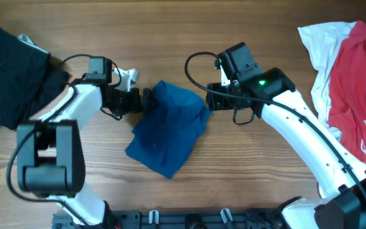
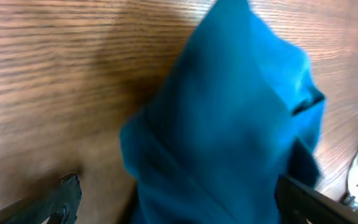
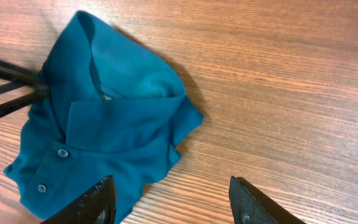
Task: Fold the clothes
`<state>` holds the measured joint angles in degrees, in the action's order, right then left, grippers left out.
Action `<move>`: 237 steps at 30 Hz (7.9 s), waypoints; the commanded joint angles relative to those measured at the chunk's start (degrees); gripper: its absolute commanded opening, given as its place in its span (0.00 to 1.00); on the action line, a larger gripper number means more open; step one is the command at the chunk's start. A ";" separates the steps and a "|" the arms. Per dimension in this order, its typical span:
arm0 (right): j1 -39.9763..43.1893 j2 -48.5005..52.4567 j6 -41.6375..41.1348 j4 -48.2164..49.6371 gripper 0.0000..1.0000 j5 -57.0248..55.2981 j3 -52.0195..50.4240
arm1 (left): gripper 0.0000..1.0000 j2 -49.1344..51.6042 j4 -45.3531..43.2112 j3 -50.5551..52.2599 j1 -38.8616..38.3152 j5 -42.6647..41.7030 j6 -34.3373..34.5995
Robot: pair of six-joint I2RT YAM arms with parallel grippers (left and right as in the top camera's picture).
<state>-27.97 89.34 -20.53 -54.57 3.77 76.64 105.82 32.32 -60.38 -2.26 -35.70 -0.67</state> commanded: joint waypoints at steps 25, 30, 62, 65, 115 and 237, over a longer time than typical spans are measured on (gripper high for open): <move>-0.13 0.17 -0.46 -2.16 0.60 -1.22 0.50 | 0.04 -15.91 1.16 -4.55 4.09 25.05 2.84; -0.13 0.17 -0.48 -2.47 0.60 -1.22 0.50 | 0.04 -20.44 -6.58 -4.55 10.05 41.18 2.73; -0.13 0.17 -2.10 -4.07 0.60 -0.74 0.50 | 0.82 -4.76 -44.50 -4.81 43.15 34.18 14.84; -0.13 0.17 -2.12 -4.33 0.60 -0.74 0.50 | 1.00 -4.96 -43.45 -4.81 46.12 30.91 18.56; -16.94 -35.76 -15.96 1.40 1.00 -31.36 -11.06 | 1.00 -56.96 24.33 -3.67 -16.96 28.24 10.05; 26.93 -89.20 26.95 55.67 1.00 -1.14 -76.35 | 1.00 -64.78 12.50 8.81 -2.16 41.77 10.34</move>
<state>-1.30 0.84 5.54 1.76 1.50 0.67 41.04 44.95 -51.68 -4.75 5.32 9.13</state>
